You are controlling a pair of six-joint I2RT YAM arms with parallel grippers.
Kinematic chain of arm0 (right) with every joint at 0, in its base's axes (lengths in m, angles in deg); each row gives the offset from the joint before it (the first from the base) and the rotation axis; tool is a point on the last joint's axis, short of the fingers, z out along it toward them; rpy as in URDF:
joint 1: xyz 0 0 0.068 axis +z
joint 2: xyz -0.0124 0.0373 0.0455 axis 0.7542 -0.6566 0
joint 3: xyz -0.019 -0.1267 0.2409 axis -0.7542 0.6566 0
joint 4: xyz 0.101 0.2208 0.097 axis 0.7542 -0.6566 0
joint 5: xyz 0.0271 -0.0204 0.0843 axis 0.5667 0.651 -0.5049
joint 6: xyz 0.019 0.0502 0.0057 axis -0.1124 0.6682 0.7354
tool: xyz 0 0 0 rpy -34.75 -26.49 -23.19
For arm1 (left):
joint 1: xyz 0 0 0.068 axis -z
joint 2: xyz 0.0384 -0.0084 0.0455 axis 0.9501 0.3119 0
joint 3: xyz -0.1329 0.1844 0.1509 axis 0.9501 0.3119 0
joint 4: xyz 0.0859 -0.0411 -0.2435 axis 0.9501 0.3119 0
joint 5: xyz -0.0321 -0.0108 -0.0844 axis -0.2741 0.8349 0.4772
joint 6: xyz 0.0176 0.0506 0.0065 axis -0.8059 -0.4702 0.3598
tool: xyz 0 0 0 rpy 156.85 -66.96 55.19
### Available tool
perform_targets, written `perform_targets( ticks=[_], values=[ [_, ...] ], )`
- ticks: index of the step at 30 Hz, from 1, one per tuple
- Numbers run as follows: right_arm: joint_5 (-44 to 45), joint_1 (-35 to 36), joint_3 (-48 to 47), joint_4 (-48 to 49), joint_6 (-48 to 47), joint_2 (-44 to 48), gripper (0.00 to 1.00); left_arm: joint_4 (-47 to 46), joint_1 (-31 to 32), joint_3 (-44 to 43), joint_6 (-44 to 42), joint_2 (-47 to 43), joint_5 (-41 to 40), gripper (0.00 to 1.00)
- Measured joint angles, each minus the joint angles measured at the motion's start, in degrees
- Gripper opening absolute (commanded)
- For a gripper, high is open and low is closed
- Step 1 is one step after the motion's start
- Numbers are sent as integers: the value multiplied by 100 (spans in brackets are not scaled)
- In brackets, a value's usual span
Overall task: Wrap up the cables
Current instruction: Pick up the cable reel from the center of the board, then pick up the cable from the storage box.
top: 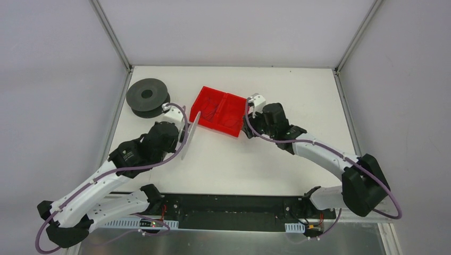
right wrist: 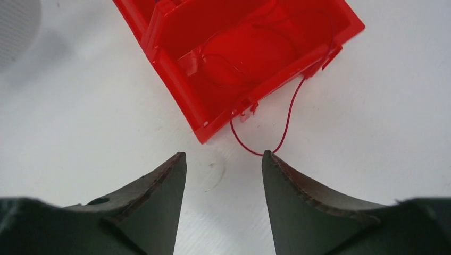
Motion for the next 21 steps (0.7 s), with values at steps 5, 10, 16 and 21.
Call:
perform_targets(
  ticks=[5,10,16,21],
  values=[
    [-223,-13,-345,33,-1346,-595,51,-190,-2,70,0,-599,-20,0],
    [-260,-13,-651,15,-1982,-981,45,-256,-2,98,-4,-815,-22,0],
    [-313,-13,-721,-92,-2323,-1121,45,-337,-2,175,-7,-791,-20,0],
    [-304,-13,-721,-94,-2459,-1156,41,-350,-2,192,-11,-726,-20,0]
  ],
)
